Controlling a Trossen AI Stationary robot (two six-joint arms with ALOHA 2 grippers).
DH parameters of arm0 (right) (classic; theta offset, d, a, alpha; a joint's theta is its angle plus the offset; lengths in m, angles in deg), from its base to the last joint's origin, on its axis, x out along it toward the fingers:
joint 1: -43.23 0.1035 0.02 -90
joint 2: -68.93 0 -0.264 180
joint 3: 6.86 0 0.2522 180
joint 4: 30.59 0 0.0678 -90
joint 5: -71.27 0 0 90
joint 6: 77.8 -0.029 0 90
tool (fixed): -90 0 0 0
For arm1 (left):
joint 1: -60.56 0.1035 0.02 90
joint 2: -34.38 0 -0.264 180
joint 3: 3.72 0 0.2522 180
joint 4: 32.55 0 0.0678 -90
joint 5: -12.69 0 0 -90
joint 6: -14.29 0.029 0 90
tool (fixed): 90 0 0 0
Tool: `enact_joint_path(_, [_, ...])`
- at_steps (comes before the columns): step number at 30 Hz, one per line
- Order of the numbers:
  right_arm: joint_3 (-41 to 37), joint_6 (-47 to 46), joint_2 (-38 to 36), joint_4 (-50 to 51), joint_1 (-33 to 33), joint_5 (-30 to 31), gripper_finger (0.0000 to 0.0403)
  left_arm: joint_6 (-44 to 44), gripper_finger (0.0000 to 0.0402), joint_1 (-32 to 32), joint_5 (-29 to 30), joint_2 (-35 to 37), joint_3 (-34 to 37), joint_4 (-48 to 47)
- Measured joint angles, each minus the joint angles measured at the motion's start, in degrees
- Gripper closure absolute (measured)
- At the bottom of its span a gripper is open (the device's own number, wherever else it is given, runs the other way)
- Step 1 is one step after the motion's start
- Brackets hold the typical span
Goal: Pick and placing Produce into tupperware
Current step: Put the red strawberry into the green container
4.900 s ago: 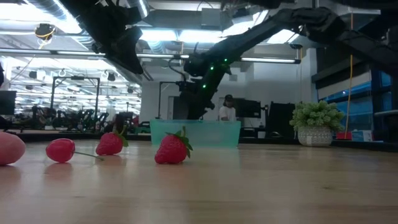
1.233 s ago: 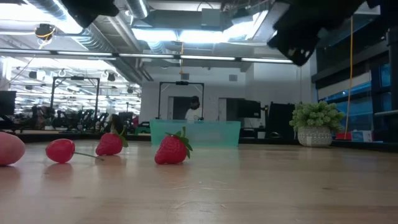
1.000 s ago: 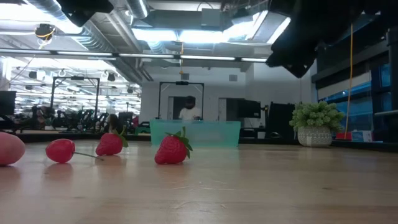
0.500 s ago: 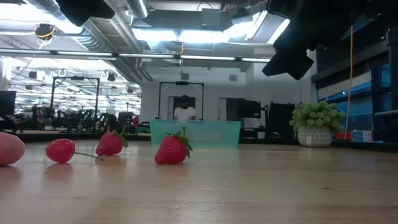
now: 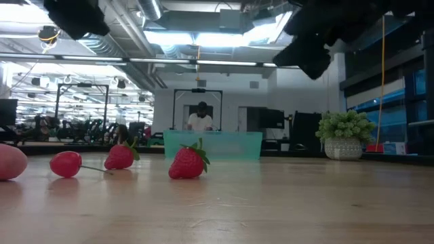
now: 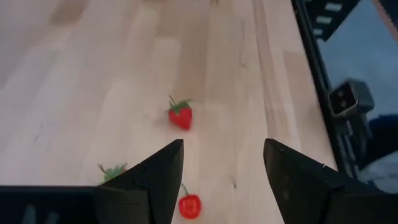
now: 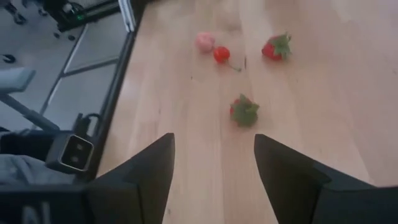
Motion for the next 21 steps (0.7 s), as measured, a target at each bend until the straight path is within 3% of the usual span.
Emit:
enact_joint_path(5, [2.95,2.02,5.8,-0.49,0.0,-0.04,0.0181,-2.08,0.0188,-0.5,-1.94,-1.96,0.0,0.0])
enact_joint_path(14, [16.97,14.68,18.14,4.27,-0.04,0.3,0.0187,-4.54,0.0188,-2.1,-3.75,-2.25,0.0,-0.12])
enact_joint_path(18, [20.9,16.6,21.32,10.22,-0.6,5.07,0.0192,-6.28,0.0189,-2.17,-0.73,-3.99,0.0,-0.09])
enact_joint_path(21, [21.5,16.32,22.68,11.6,-1.83,5.37,0.0197,-11.8,0.0189,-1.16,4.11,-6.25,0.0,-0.36])
